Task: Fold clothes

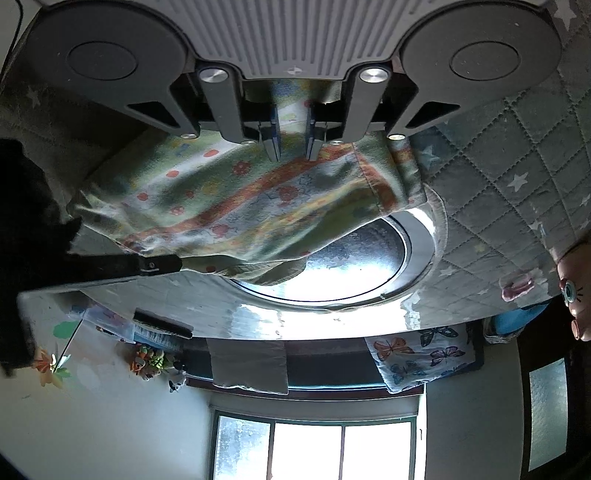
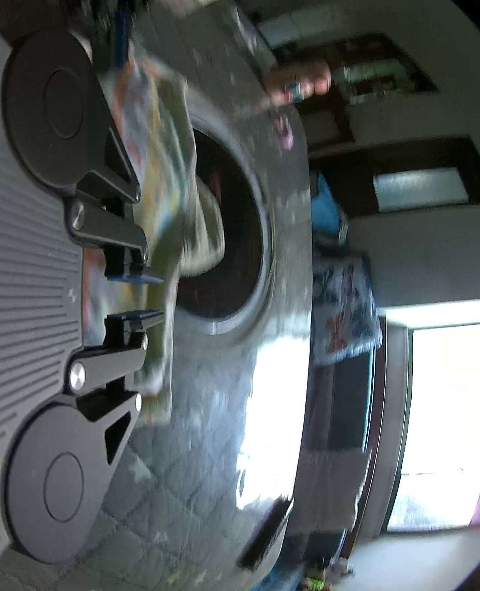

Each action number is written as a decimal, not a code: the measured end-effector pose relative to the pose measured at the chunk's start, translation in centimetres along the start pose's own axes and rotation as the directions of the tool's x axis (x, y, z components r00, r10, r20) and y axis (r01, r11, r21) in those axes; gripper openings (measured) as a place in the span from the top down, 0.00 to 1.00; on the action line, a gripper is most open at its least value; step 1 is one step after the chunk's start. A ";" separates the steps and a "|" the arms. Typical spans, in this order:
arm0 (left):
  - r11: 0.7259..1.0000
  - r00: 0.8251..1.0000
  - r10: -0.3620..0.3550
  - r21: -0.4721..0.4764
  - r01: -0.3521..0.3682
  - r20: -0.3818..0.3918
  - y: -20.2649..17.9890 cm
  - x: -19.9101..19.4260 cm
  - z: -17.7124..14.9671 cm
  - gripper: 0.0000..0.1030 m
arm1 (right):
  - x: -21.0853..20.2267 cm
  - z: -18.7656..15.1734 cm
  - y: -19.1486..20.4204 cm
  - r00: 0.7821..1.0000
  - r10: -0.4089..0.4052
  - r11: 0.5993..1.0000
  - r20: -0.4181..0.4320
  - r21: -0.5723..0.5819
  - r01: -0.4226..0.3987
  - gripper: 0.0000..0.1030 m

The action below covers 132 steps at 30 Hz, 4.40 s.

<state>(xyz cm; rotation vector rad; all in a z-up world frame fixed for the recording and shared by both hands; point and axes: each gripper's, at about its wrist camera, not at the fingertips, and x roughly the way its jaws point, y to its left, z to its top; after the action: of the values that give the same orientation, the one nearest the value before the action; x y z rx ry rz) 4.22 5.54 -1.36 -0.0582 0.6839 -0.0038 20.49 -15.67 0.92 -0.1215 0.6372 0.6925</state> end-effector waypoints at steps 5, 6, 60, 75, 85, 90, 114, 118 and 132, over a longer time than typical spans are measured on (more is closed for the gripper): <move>1.000 1.000 0.001 -0.008 -0.001 0.003 0.1 0.1 0.0 0.83 | -0.9 -0.4 3.4 0.991 0.135 0.988 -0.008 -0.069 -0.135 0.78; 1.000 1.000 0.001 -0.009 -0.001 0.003 0.1 0.1 0.0 0.83 | -0.6 -0.5 4.0 0.988 0.152 0.984 -0.019 -0.092 -0.153 0.78; 1.000 0.999 0.017 -0.012 -0.017 0.030 0.2 -0.7 -1.1 0.78 | -3.7 -5.8 6.3 0.993 0.120 0.979 0.016 -0.170 -0.116 0.59; 0.999 0.999 0.036 0.000 -0.036 0.029 0.1 -0.6 -1.0 0.69 | -4.8 -6.2 2.0 0.997 0.074 0.997 0.013 -0.014 -0.074 0.14; 0.999 0.998 0.040 0.008 -0.041 0.041 -1.2 -1.2 0.0 0.46 | -6.2 -6.1 -0.4 0.995 0.078 0.995 0.065 0.059 -0.082 0.00; 0.999 0.998 0.034 0.035 -0.036 0.044 -2.7 -0.6 0.3 0.44 | -5.2 -5.8 -1.1 0.995 0.094 0.991 0.045 0.088 -0.098 0.00; 0.995 0.993 0.101 0.004 -0.101 0.053 -1.1 -1.5 -1.5 0.27 | -3.2 -5.1 3.4 0.999 0.029 0.997 0.023 -0.076 -0.027 0.00; 0.994 0.993 0.109 -0.004 -0.109 0.052 -0.8 -1.4 -1.9 0.20 | -2.7 -5.6 4.2 1.000 0.019 0.993 -0.006 -0.118 -0.019 0.00; 0.990 0.989 0.138 -0.040 -0.136 0.053 0.3 -1.6 -1.4 0.02 | -2.8 -4.9 1.4 0.999 0.044 0.999 0.005 -0.013 -0.044 0.00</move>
<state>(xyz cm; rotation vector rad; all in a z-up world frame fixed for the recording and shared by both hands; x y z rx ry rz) 2.06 5.81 -1.44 -0.0460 0.6315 0.1421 15.48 -17.68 -1.20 -0.1175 0.6322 0.7395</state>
